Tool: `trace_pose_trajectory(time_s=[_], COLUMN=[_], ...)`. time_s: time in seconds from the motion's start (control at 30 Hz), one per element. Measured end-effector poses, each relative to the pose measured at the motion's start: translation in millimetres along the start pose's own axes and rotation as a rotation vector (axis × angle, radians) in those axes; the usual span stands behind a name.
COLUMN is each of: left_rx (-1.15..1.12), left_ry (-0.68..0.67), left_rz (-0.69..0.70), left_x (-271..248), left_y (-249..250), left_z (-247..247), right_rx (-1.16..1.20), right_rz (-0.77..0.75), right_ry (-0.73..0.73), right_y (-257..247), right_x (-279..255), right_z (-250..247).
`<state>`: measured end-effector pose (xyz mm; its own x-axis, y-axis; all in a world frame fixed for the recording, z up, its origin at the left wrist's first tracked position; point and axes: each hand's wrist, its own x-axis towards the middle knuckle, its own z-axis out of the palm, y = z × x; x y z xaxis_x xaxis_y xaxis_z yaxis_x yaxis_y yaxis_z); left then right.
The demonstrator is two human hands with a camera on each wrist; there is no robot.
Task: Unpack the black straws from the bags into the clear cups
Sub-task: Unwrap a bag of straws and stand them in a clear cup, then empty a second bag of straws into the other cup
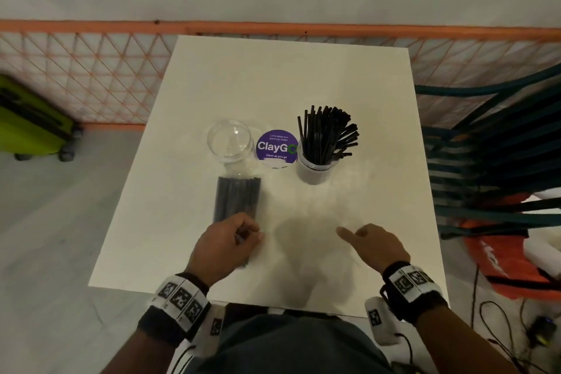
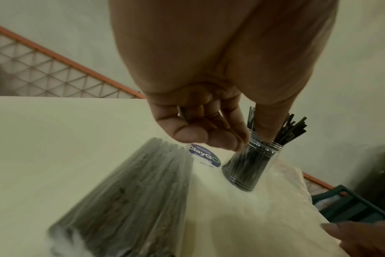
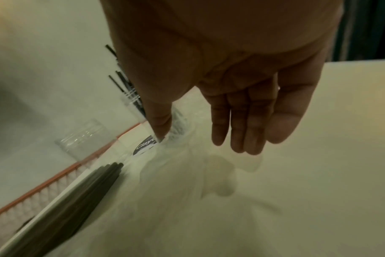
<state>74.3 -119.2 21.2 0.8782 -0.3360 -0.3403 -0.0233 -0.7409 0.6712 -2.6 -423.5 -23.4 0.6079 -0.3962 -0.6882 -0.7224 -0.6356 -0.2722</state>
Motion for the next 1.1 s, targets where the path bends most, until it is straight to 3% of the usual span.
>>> trace_pose_trajectory(time_s=[0.1, 0.2, 0.3, 0.4, 0.63, 0.87, 1.1], left_rx=[-0.033, -0.024, -0.002, 0.056, -0.031, -0.243, -0.468], left_ry=[0.038, 0.067, 0.060, 0.025, -0.099, -0.338, -0.283], left_rz=[-0.024, -0.062, -0.099, -0.139, -0.358, -0.310, -0.309], left_x=[-10.3, -16.8, -16.0, -9.3, 9.4, 15.7, 18.9], left_y=[-10.1, -22.3, -39.6, -61.7, -103.6, -118.1, -105.0], left_z=[-2.2, -6.2, -10.7, -15.6, -14.8, -6.8, -23.5], right_rx=[-0.007, 0.051, 0.068, 0.001, -0.040, 0.157, 0.428], right_rz=[-0.035, -0.241, -0.422, -0.489, -0.407, -0.285, -0.285], right_ry=[0.141, 0.242, 0.120, 0.021, -0.266, -0.267, -0.286], right_y=[5.4, -0.3, -22.2, -54.1, -129.7, -161.0, -163.3], right_x=[-10.2, -25.8, -43.5, -47.5, -25.6, -29.3, -35.2], right_z=[-1.1, -4.6, -6.4, 8.7, 75.7, 127.8, 109.0])
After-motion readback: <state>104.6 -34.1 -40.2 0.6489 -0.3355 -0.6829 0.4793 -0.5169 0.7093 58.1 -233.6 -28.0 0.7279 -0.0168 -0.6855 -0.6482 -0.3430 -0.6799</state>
